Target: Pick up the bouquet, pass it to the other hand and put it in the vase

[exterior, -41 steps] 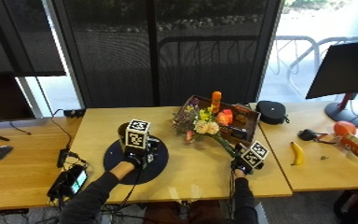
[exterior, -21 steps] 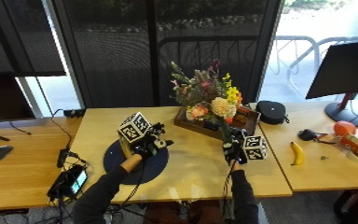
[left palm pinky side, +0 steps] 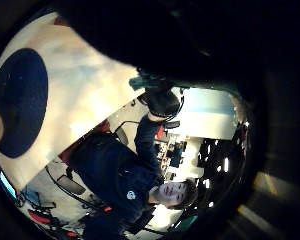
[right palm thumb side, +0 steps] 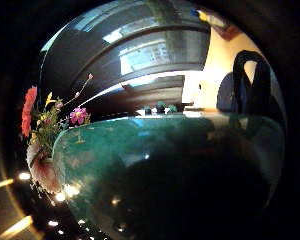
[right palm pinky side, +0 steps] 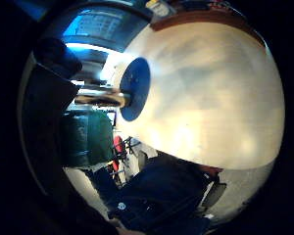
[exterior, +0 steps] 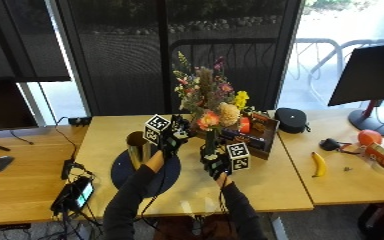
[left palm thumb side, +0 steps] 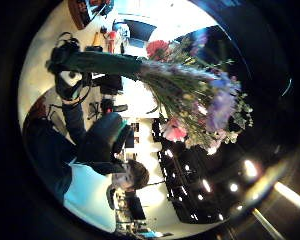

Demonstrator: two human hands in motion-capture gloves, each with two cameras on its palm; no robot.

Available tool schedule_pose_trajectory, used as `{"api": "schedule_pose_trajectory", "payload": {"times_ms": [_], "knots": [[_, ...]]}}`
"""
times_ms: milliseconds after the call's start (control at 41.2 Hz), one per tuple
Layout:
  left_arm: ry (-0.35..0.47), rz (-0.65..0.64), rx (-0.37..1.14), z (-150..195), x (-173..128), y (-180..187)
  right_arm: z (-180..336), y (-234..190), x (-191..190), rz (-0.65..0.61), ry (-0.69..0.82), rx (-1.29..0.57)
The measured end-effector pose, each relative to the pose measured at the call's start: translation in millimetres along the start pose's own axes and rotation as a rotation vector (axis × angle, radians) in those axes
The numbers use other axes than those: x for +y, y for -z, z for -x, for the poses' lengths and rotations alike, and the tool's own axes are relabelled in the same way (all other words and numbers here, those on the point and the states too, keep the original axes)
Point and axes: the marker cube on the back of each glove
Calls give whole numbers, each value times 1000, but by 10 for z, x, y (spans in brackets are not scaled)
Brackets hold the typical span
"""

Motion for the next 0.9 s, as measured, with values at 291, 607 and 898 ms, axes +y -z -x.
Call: {"api": "schedule_pose_trajectory", "payload": {"times_ms": [291, 607, 898], "knots": [[-67, -9, 33, -49, -119, -218, 13, -824, 30, 182, -31, -36], [-76, -192, 85, -163, 35, -362, -9, -1084, 142, 233, -22, -39], [-142, -469, 29, -420, 82, -254, -25, -1166, 141, 320, 6, -72]]}}
